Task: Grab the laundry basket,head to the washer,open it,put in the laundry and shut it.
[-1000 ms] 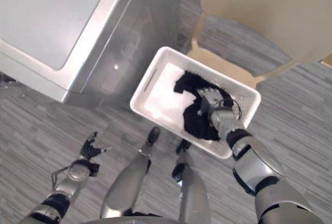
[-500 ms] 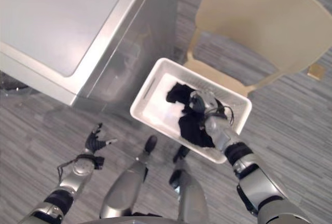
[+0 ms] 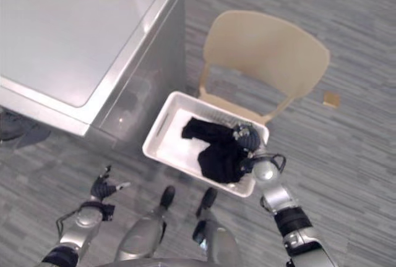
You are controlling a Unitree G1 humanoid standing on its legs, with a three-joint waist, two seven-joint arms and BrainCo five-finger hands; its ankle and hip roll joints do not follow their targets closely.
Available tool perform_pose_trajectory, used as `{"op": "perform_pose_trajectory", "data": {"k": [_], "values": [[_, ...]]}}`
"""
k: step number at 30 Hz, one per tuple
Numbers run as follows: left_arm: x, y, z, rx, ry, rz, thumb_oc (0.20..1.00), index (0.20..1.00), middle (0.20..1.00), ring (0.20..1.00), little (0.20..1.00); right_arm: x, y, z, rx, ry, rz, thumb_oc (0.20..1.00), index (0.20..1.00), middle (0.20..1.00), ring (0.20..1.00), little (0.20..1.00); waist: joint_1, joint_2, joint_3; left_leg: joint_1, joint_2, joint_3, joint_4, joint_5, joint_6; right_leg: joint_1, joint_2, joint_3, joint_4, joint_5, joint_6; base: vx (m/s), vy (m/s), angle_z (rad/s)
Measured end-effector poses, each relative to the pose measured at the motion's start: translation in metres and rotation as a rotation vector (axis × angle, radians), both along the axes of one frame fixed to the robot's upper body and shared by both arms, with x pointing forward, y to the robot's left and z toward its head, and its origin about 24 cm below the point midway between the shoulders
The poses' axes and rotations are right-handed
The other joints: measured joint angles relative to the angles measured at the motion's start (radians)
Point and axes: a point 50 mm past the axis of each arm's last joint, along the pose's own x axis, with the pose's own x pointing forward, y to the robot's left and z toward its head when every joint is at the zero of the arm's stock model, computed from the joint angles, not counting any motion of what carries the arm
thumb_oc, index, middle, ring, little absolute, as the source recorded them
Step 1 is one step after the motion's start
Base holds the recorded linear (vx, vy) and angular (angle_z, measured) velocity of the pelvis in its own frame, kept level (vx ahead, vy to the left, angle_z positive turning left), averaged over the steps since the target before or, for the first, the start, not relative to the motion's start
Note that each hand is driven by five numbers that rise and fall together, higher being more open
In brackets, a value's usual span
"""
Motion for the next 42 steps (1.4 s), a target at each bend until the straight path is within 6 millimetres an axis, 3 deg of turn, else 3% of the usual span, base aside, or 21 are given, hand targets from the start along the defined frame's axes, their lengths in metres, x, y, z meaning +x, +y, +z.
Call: {"op": "perform_pose_trajectory", "data": {"k": [3, 7, 12, 13, 16, 18, 19, 20, 21, 22, 24, 25, 26, 28, 30, 32, 33, 35, 37, 40, 42], "values": [[-0.016, 0.005, -0.004, -0.014, 0.029, 0.037, 1.0, 1.0, 1.0, 1.0, 1.0, -0.012, 0.016, 0.002, 0.321, -0.011, 0.024, 0.2, 0.2, 0.2, 0.2, 0.2, 0.001, 0.0, -0.028, 0.059, 0.002, 0.038, -0.013, -0.01, 0.01, 0.045, 0.005, 0.042, -0.004, 0.0, 0.0, 0.07, 0.065, -0.34], [-0.035, 0.007, -0.011, -0.032, 0.072, 0.044, 1.0, 1.0, 1.0, 1.0, 1.0, -0.019, 0.033, 0.012, 0.591, -0.037, 0.123, 0.2, 0.2, 0.2, 0.2, 0.2, -0.001, -0.002, -0.095, 0.103, 0.004, 0.09, -0.015, -0.026, 0.027, 0.068, 0.007, 0.093, -0.006, 0.002, 0.006, 0.0, 0.06, -0.36], [-0.029, 0.003, -0.008, -0.037, 0.06, 0.028, 1.0, 1.0, 1.0, 1.0, 1.0, -0.021, 0.054, 0.022, 0.757, -0.054, 0.216, 0.2, 0.2, 0.2, 0.2, 0.2, -0.004, -0.002, -0.101, 0.086, 0.006, 0.111, 0.013, -0.023, 0.033, 0.021, 0.006, 0.149, 0.078, 0.004, 0.021, -0.23, -0.012, -0.12], [-0.018, -0.001, -0.003, -0.044, 0.03, 0.015, 1.0, 1.0, 1.0, 1.0, 1.0, -0.02, 0.058, 0.027, 0.793, -0.071, 0.255, 0.2, 0.2, 0.2, 0.2, 0.2, -0.025, 0.017, -0.093, 0.046, 0.017, 0.085, 0.041, -0.017, 0.044, -0.023, 0.012, 0.215, 0.161, -0.029, 0.068, -0.26, -0.056, 0.46], [0.004, -0.011, 0.017, -0.077, -0.087, -0.029, 1.0, 1.0, 1.0, 1.0, 1.0, -0.02, 0.057, 0.037, 0.821, -0.104, 0.276, 0.2, 0.2, 0.2, 0.2, 0.2, -0.022, 0.051, -0.09, 0.0, 0.049, 0.053, 0.072, 0.003, 0.042, -0.053, 0.042, 0.277, 0.45, -0.217, 0.081, -0.21, -0.123, 0.51], [0.004, -0.012, 0.02, -0.08, -0.098, -0.031, 1.0, 1.0, 1.0, 1.0, 1.0, -0.016, 0.059, 0.051, 0.834, -0.158, 0.313, 0.2, 0.2, 0.2, 0.2, 0.2, 0.009, 0.057, -0.089, -0.021, 0.039, 0.033, 0.094, 0.017, 0.023, 0.031, 0.059, 0.333, 0.436, -0.31, 0.094, -0.25, -0.189, 0.21], [0.002, -0.014, 0.021, -0.085, -0.105, -0.038, 1.0, 1.0, 1.0, 1.0, 1.0, -0.015, 0.061, 0.06, 0.843, -0.199, 0.333, 0.2, 0.2, 0.2, 0.2, 0.2, 0.011, 0.06, -0.089, -0.039, 0.027, 0.024, 0.094, 0.031, 0.001, 0.099, 0.068, 0.336, 0.298, -0.332, 0.062, -0.17, -0.101, 0.32], [0.003, -0.018, 0.02, -0.1, -0.11, -0.038, 1.0, 1.0, 1.0, 1.0, 1.0, -0.012, 0.06, 0.065, 0.848, -0.222, 0.341, 0.2, 0.2, 0.2, 0.2, 0.2, 0.017, 0.084, -0.086, -0.058, 0.032, 0.005, 0.098, 0.042, -0.021, 0.127, 0.09, 0.338, 0.209, -0.317, 0.024, -0.27, -0.166, 0.4], [0.003, -0.023, 0.02, -0.118, -0.117, -0.04, 1.0, 1.0, 1.0, 1.0, 1.0, -0.012, 0.058, 0.067, 0.851, -0.233, 0.339, 0.2, 0.2, 0.2, 0.2, 0.2, 0.015, 0.105, -0.086, -0.071, 0.053, 0.003, 0.089, 0.047, -0.047, 0.143, 0.114, 0.339, 0.158, -0.3, 0.03, -0.32, -0.104, 0.32], [-0.006, -0.026, 0.015, -0.128, -0.094, -0.04, 1.0, 1.0, 1.0, 1.0, 1.0, -0.011, 0.058, 0.067, 0.847, -0.229, 0.339, 0.2, 0.2, 0.2, 0.2, 0.2, 0.035, 0.125, -0.088, -0.076, 0.082, 0.001, 0.044, 0.059, -0.049, 0.138, 0.149, 0.338, 0.143, -0.256, 0.006, -0.32, -0.104, 0.47], [-0.01, -0.028, 0.015, -0.134, -0.087, -0.048, 1.0, 1.0, 1.0, 1.0, 1.0, -0.012, 0.052, 0.067, 0.822, -0.232, 0.327, 0.2, 0.2, 0.2, 0.2, 0.2, 0.029, 0.14, -0.083, -0.094, 0.112, -0.005, 0.006, 0.11, -0.105, 0.113, 0.177, 0.307, 0.167, -0.255, -0.018, -0.3, -0.022, 0.63], [-0.008, -0.03, 0.017, -0.136, -0.098, -0.062, 1.0, 1.0, 1.0, 1.0, 1.0, -0.011, 0.049, 0.068, 0.814, -0.236, 0.317, 0.2, 0.2, 0.2, 0.2, 0.2, 0.024, 0.137, -0.078, -0.107, 0.124, 0.01, 0.003, 0.102, -0.104, 0.094, 0.171, 0.29, 0.176, -0.264, -0.045, -0.3, 0.004, 1.24], [-0.002, -0.036, 0.022, -0.133, -0.107, -0.122, 1.0, 1.0, 1.0, 1.0, 1.0, -0.015, 0.04, 0.067, 0.792, -0.235, 0.284, 0.2, 0.2, 0.2, 0.2, 0.2, 0.008, 0.115, -0.07, -0.139, 0.135, 0.133, -0.023, -0.028, -0.066, 0.073, 0.129, 0.191, 0.174, -0.219, -0.095, -0.24, 0.012, 1.5], [0.006, -0.04, 0.03, -0.13, -0.143, -0.162, 1.0, 1.0, 1.0, 1.0, 1.0, -0.015, 0.038, 0.071, 0.789, -0.255, 0.282, 0.2, 0.2, 0.2, 0.2, 0.2, -0.006, 0.072, -0.063, -0.142, 0.101, 0.228, 0.033, -0.023, -0.056, 0.06, 0.064, 0.168, 0.157, -0.198, -0.096, -0.18, 0.005, 1.07], [0.013, -0.049, 0.04, -0.14, -0.189, -0.206, 1.0, 1.0, 1.0, 1.0, 1.0, -0.016, 0.038, 0.081, 0.771, -0.286, 0.308, 0.2, 0.2, 0.2, 0.2, 0.2, -0.01, 0.071, -0.063, -0.103, 0.086, 0.25, 0.124, -0.04, -0.069, 0.076, 0.029, 0.138, 0.134, -0.18, -0.087, -0.07, 0.019, 0.53], [0.027, -0.064, 0.063, -0.138, -0.287, -0.301, 1.0, 1.0, 1.0, 1.0, 1.0, -0.02, 0.042, 0.096, 0.769, -0.337, 0.355, 0.2, 0.2, 0.2, 0.2, 0.2, -0.069, 0.066, -0.065, 0.007, 0.092, 0.254, 0.165, -0.08, -0.067, 0.11, 0.0, 0.08, 0.107, -0.166, -0.079, -0.02, 0.054, 0.89], [0.04, -0.078, 0.082, -0.122, -0.365, -0.384, 1.0, 1.0, 1.0, 1.0, 1.0, -0.021, 0.045, 0.107, 0.767, -0.377, 0.389, 0.2, 0.2, 0.2, 0.2, 0.2, -0.088, 0.062, -0.066, 0.069, 0.107, 0.279, 0.153, -0.1, -0.066, 0.111, -0.005, 0.064, 0.104, -0.158, -0.071, 0.05, 0.114, 0.82], [0.049, -0.097, 0.095, -0.123, -0.433, -0.473, 1.0, 1.0, 1.0, 1.0, 1.0, -0.022, 0.046, 0.115, 0.766, -0.409, 0.412, 0.2, 0.2, 0.2, 0.2, 0.2, -0.13, 0.089, -0.082, 0.15, 0.129, 0.302, 0.059, -0.034, -0.046, 0.104, 0.014, 0.038, 0.109, -0.153, -0.056, 0.07, 0.102, 0.43], [0.063, -0.125, 0.114, -0.116, -0.514, -0.576, 1.0, 1.0, 1.0, 1.0, 1.0, -0.022, 0.05, 0.117, 0.78, -0.416, 0.425, 0.2, 0.2, 0.2, 0.2, 0.2, -0.162, 0.105, -0.1, 0.204, 0.15, 0.31, -0.039, -0.037, -0.04, 0.085, 0.041, 0.038, 0.116, -0.139, -0.034, 0.08, 0.099, 0.07], [0.072, -0.145, 0.124, -0.07, -0.557, -0.654, 1.0, 1.0, 1.0, 1.0, 1.0, -0.021, 0.063, 0.123, 0.785, -0.416, 0.477, 0.2, 0.2, 0.2, 0.2, 0.2, -0.164, 0.09, -0.109, 0.199, 0.132, 0.309, -0.053, -0.037, -0.04, 0.057, 0.025, 0.063, 0.125, -0.119, -0.007, 0.05, 0.105, -0.17], [0.078, -0.157, 0.134, -0.054, -0.605, -0.674, 1.0, 1.0, 1.0, 1.0, 1.0, -0.018, 0.082, 0.135, 0.794, -0.427, 0.56, 0.2, 0.2, 0.2, 0.2, 0.2, -0.167, 0.092, -0.113, 0.22, 0.116, 0.324, -0.072, -0.04, -0.034, 0.055, 0.013, 0.096, 0.122, -0.106, 0.013, 0.02, 0.087, -0.36]]}}
